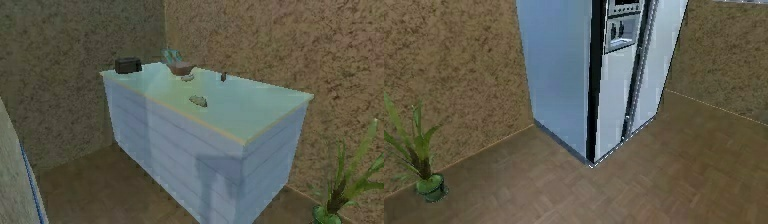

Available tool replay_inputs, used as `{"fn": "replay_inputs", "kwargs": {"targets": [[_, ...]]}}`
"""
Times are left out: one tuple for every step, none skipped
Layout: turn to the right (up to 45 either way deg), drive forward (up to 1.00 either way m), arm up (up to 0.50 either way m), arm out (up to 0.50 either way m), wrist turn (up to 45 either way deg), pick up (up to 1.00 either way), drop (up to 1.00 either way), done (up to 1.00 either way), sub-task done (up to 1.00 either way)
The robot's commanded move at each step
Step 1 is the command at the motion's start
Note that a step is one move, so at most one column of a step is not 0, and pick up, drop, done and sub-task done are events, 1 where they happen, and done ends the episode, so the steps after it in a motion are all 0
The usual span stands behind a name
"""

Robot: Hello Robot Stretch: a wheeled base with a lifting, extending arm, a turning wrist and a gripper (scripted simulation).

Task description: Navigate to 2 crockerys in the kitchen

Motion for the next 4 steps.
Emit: {"fn": "replay_inputs", "kwargs": {"targets": [[0.0, 0.4, 0.0, 0.0, 0.0, 0.0, 0.0, 0.0, 0.0], [-36.0, 0.0, 0.0, 0.0, 0.0, 0.0, 0.0, 0.0, 0.0], [0.0, 1.0, 0.0, 0.0, 0.0, 0.0, 0.0, 0.0, 0.0], [-3.0, 0.0, 0.0, 0.0, 0.0, 0.0, 0.0, 0.0, 0.0]]}}
